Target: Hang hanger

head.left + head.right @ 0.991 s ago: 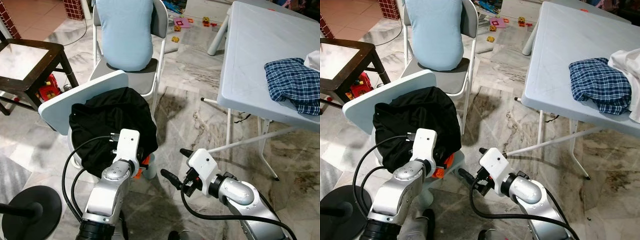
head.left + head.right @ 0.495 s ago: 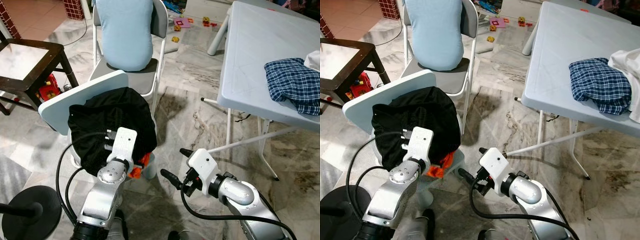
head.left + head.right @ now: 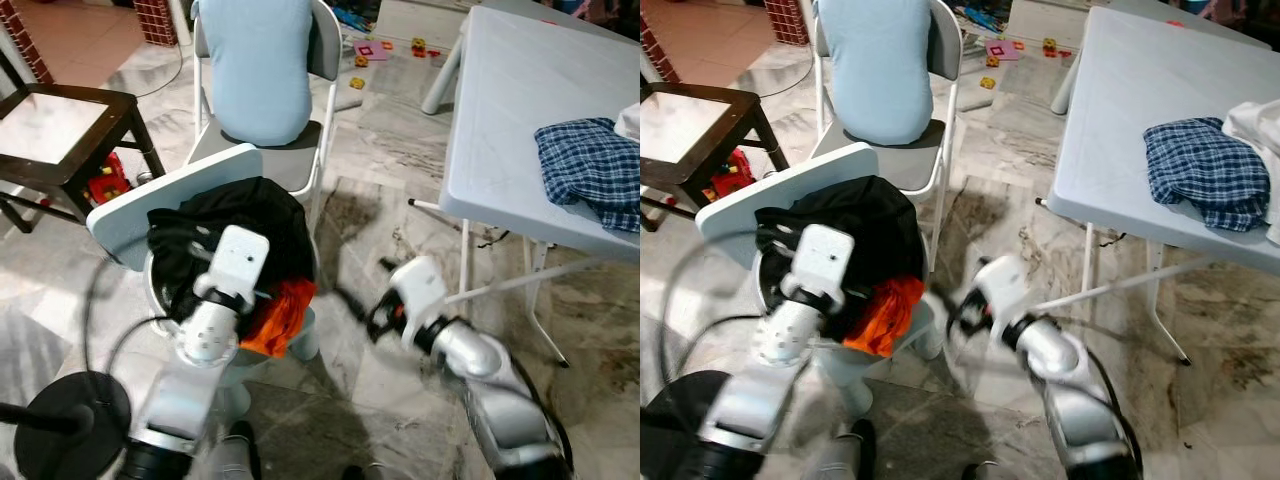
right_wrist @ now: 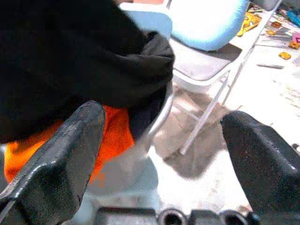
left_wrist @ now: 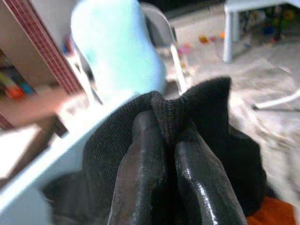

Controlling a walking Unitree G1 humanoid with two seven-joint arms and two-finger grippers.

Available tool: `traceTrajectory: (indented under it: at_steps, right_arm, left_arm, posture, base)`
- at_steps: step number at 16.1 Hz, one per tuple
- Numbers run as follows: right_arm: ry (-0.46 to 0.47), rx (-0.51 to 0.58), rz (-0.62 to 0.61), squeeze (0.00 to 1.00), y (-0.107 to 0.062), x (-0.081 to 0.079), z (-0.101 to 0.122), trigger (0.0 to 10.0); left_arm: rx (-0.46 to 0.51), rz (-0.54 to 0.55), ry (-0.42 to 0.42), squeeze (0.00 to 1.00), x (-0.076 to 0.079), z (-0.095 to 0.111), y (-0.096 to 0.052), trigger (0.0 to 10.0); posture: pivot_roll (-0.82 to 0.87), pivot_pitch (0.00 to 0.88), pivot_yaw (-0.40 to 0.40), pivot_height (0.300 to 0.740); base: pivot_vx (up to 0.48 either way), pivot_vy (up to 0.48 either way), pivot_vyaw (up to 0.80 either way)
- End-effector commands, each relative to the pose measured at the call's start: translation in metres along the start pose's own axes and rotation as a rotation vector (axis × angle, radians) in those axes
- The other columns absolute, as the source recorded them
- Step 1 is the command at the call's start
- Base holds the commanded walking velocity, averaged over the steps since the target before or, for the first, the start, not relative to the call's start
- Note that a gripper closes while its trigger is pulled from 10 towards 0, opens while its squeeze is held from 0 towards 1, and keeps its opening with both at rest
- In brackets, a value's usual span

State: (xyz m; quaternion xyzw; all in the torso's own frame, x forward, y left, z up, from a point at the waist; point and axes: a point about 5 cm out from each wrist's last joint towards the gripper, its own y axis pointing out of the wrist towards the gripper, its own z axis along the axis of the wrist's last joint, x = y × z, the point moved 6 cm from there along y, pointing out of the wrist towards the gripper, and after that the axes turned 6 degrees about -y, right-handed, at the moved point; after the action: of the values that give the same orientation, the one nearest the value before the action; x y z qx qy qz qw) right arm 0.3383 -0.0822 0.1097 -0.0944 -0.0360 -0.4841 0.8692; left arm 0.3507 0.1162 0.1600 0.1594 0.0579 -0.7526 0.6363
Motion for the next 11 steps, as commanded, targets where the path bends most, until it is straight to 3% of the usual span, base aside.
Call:
traceTrajectory:
  at_steps: [1, 4, 5, 7, 8, 9, 10, 11]
  right_arm:
    - [0.068, -0.023, -0.044, 0.0, 0.002, 0.007, -0.009, 10.0]
    - [0.107, -0.013, -0.082, 0.0, 0.011, 0.007, -0.011, 10.0]
    - [0.141, -0.009, -0.114, 0.0, 0.014, 0.009, -0.012, 10.0]
    - [0.181, 0.007, -0.139, 0.0, 0.015, 0.011, -0.009, 10.0]
    - [0.21, 0.022, -0.162, 0.0, 0.014, 0.013, -0.007, 10.0]
    - [0.232, 0.03, -0.186, 0.0, 0.012, 0.015, -0.006, 10.0]
    - [0.248, 0.038, -0.213, 0.0, 0.008, 0.019, -0.007, 10.0]
    - [0.288, 0.052, -0.283, 0.0, 0.0, 0.033, -0.01, 10.0]
  left_arm:
    - [0.113, -0.076, 0.043, 0.0, 0.007, 0.026, -0.001, 0.0]
    - [0.148, -0.175, 0.088, 0.0, 0.011, 0.034, -0.006, 0.0]
    - [0.2, -0.209, 0.107, 0.0, 0.014, 0.047, -0.006, 0.0]
    - [0.254, -0.198, 0.116, 0.0, 0.014, 0.059, -0.005, 0.0]
    - [0.232, -0.164, 0.114, 0.0, 0.01, 0.053, -0.004, 0.0]
    - [0.167, -0.119, 0.083, 0.0, 0.005, 0.038, -0.003, 2.0]
    - [0.099, -0.078, 0.048, 0.0, 0.001, 0.021, -0.006, 3.5]
    - [-0.011, -0.026, -0.055, 0.0, 0.0, -0.007, -0.015, 10.0]
  posture:
    - [0.09, 0.128, -0.034, 0.74]
    - [0.12, 0.092, -0.003, 0.74]
    - [0.12, 0.083, 0.008, 0.74]
    - [0.12, 0.079, 0.015, 0.74]
    - [0.11, 0.075, 0.013, 0.74]
    - [0.1, 0.075, 0.012, 0.74]
    - [0.09, 0.073, 0.005, 0.74]
    - [0.08, 0.068, -0.01, 0.74]
  base:
    - [0.0, 0.0, 0.0]
    - [0.0, 0.0, 0.0]
    - [0.0, 0.0, 0.0]
    - [0.0, 0.0, 0.0]
    - [0.0, 0.0, 0.0]
    - [0.0, 0.0, 0.0]
    - [0.0, 0.0, 0.0]
    - [0.0, 0.0, 0.0]
